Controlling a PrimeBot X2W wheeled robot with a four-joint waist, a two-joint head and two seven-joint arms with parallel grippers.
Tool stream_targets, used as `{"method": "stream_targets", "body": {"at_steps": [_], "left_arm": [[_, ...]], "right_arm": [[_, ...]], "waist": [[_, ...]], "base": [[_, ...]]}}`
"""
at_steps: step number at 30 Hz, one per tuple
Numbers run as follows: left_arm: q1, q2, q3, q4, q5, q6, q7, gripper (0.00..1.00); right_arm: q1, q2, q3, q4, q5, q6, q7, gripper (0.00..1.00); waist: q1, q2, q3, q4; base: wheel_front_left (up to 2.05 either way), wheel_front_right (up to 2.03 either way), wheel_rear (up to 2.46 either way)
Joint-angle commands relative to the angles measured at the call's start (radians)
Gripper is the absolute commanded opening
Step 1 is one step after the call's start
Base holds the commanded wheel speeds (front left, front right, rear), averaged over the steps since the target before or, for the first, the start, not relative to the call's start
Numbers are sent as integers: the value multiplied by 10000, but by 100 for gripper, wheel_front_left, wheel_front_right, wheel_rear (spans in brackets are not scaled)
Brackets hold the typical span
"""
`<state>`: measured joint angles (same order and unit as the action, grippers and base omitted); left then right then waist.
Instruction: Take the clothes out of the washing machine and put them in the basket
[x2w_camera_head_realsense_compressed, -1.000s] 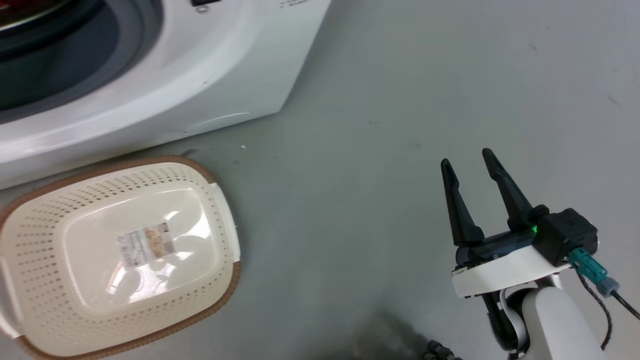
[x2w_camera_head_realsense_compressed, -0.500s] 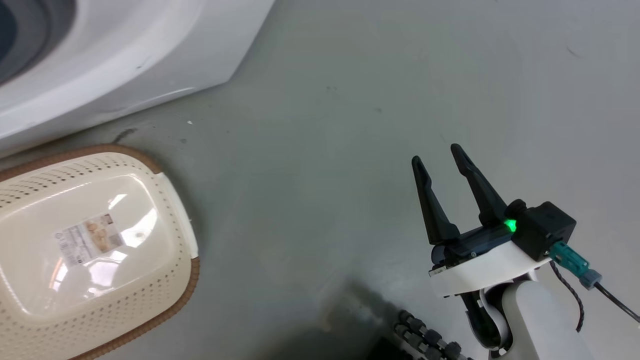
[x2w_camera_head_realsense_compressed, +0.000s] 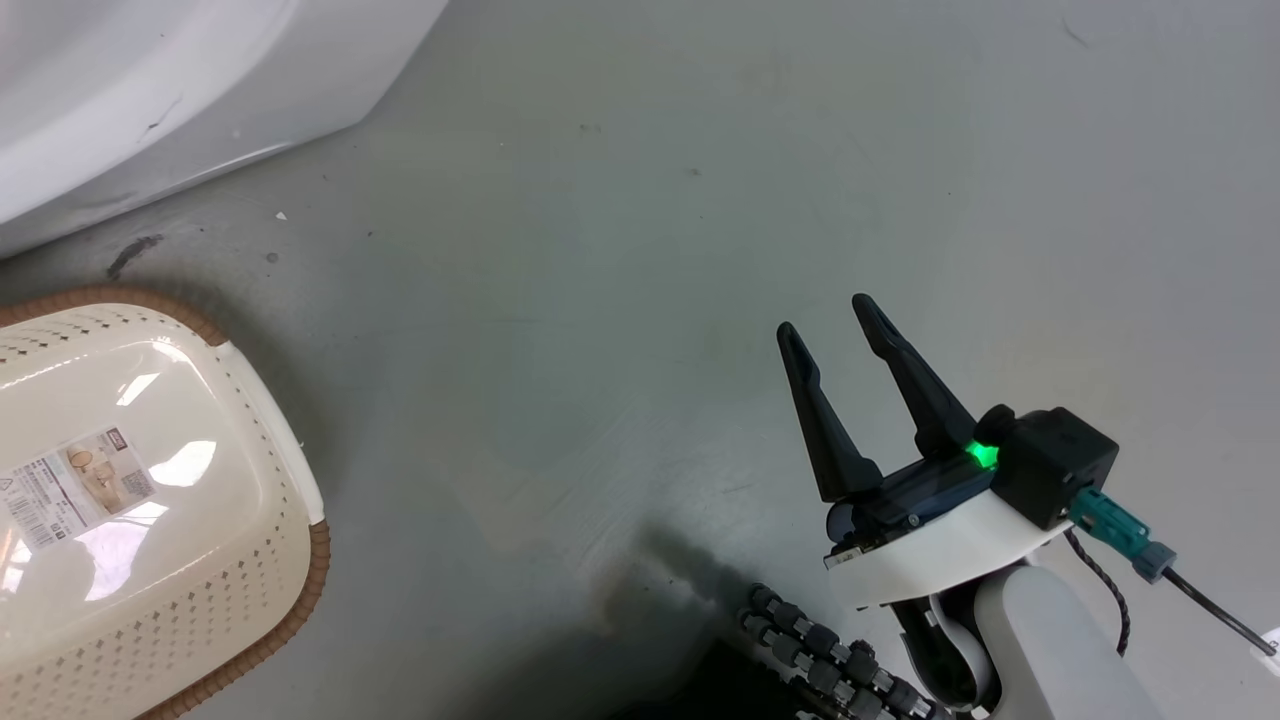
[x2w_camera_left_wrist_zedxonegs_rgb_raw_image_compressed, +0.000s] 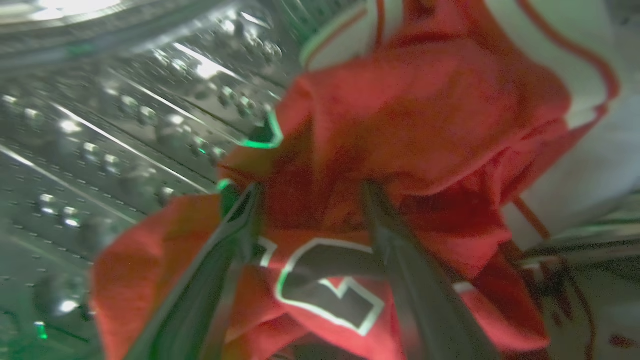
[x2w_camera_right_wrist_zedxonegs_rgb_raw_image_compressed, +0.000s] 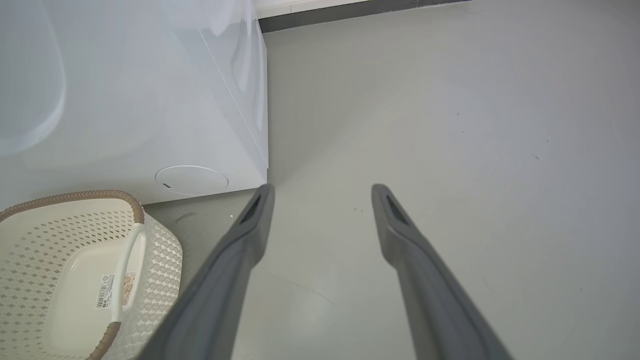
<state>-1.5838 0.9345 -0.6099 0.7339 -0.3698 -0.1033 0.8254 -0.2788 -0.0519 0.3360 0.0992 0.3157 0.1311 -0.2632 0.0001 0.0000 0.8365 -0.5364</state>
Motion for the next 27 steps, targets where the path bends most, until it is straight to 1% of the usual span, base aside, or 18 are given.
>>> {"method": "stream_targets", "body": {"at_steps": [1,2,3,4,9,13,16,21,25,27], "left_arm": [[219,39,14,-80,-56,97,117,84],[281,81,47,-200,-120,193,223,48],[375,112,68,-301,-183,267,341,38],[459,154,94,-455,-206,354,384,0],[910,389,219,-1161,-328,822,286,0],[1345,540,381,-1724,-396,1266,-298,0],[1657,553,524,-2110,-340,1664,-1211,0],[2458,346,899,-2179,-566,2391,-3077,0],[3296,-38,1254,-1888,-980,2837,-4669,0],[3739,-314,1571,-1622,-1365,3050,-5408,0]], "right_arm": [[-178,30,25,-51,38,-8,-19,100],[-196,30,45,-55,58,-7,-19,100],[-197,29,56,-77,72,-7,-19,100],[-184,29,61,-81,93,-8,-19,100],[-250,29,42,-87,124,-8,-20,100],[-222,31,-45,-23,74,-7,-20,100],[-233,27,-153,15,-4,-7,-20,100],[-144,27,-363,93,-149,-7,-20,100],[32,24,-574,201,-321,-8,-20,100],[129,29,-643,267,-372,-7,-19,100]], "waist": [[-1,0,20,-18],[-1,0,23,-26],[-1,0,19,-30],[-1,0,17,-34],[-1,0,-28,-64],[-1,0,-169,0],[-1,0,-339,67],[-1,0,-785,191],[-1,0,-1286,306],[-1,0,-1571,355]], "base": [[0,0,0],[0,0,0],[0,0,0],[0,0,0],[0,0,0],[0,0,0],[0,0,0],[0,0,0],[0,0,0],[0,0,0]]}}
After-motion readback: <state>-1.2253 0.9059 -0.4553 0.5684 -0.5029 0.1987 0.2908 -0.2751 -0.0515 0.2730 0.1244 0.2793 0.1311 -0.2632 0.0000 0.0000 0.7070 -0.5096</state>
